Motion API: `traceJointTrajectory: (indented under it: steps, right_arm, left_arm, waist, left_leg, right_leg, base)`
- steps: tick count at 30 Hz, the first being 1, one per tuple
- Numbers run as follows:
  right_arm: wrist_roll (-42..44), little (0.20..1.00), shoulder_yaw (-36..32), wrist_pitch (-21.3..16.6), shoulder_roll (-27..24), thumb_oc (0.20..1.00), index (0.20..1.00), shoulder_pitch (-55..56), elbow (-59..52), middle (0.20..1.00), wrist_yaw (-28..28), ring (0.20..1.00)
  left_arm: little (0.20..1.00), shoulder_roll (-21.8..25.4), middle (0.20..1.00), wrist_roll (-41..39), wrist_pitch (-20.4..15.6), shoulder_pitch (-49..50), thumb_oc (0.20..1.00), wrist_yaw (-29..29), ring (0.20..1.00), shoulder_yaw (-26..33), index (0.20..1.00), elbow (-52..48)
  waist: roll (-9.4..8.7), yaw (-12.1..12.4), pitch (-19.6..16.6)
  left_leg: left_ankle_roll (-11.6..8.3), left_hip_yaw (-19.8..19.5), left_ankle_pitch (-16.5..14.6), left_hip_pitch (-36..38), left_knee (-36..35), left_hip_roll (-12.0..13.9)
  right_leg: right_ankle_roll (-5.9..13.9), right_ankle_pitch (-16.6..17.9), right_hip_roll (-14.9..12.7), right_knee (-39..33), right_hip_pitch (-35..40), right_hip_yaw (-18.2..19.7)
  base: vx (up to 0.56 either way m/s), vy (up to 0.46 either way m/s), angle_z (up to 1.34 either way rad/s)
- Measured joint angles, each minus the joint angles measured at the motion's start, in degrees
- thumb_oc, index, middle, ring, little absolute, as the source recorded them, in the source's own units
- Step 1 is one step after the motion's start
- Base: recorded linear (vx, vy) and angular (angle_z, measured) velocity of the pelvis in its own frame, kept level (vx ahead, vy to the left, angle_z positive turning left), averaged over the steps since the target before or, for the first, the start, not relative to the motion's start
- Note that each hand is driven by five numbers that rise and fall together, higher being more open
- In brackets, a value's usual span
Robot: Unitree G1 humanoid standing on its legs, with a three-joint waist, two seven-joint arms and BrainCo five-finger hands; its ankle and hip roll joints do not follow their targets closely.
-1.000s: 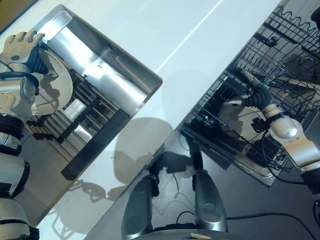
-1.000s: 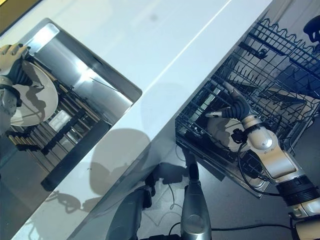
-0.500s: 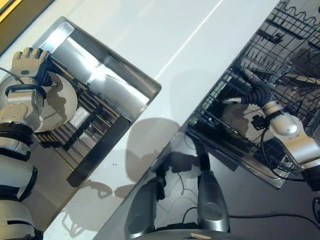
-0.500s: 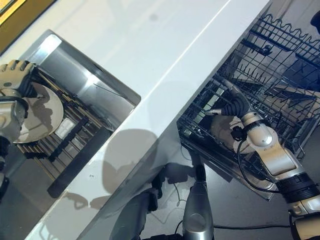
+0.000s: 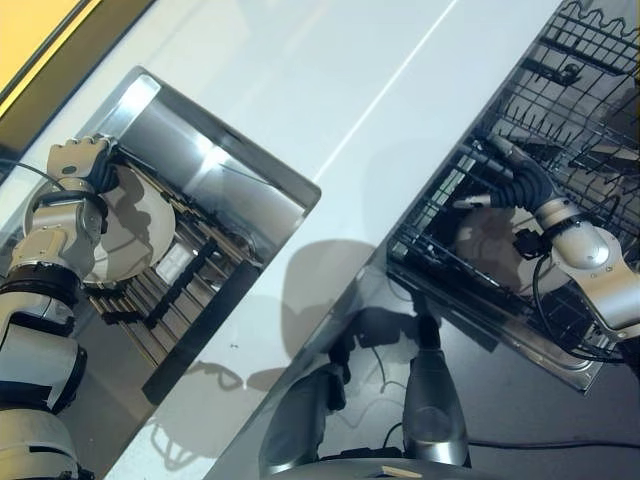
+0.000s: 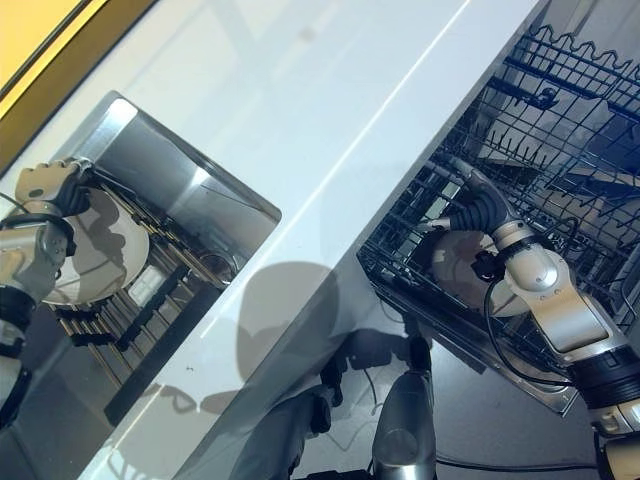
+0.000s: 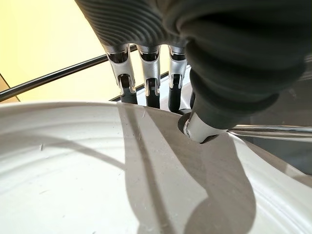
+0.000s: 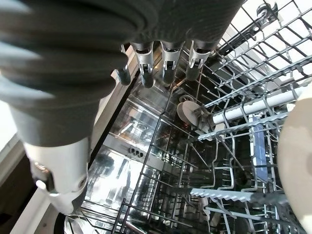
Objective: Pick up plates and place into dishwasher.
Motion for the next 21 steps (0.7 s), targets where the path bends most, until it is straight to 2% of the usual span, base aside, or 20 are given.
traceJointTrajectory:
  steps: [14,21]
  right_arm:
    - [-0.42,1.0,-2.98,-0.03,-0.28,1.0,1.0,3.24,-1.99,1.0,1.04,1.0]
    - [-0.43,1.0,-8.63,-0.18,-0.24,1.0,1.0,8.39,-2.87,1.0,1.25,1.0]
  left_arm:
    - [0.2,-0.63,0.2,-0.22,-0.84,4.63,0.2,2.75,0.2,3.1,0.2,-3.37]
    - [0.2,-0.63,0.2,0.14,1.48,13.52,0.2,4.11,0.2,7.19,0.2,-13.3]
  waist:
    - [0.54,0.02,-0.36]
    - [1.2,0.62,-0.83]
  left_leg:
    - [-0.01,-0.64,0.01,0.97,-0.52,-0.03]
    - [-0.06,-1.96,0.18,1.1,-0.66,-0.06]
  right_leg:
    - [0.0,-0.3,-0.14,-0.37,1.28,-0.93]
    - [-0.02,-0.36,-0.21,-1.1,2.52,-2.6]
  base:
    - [0.0,-0.002,0.01]
    - [-0.02,-0.048,0.1]
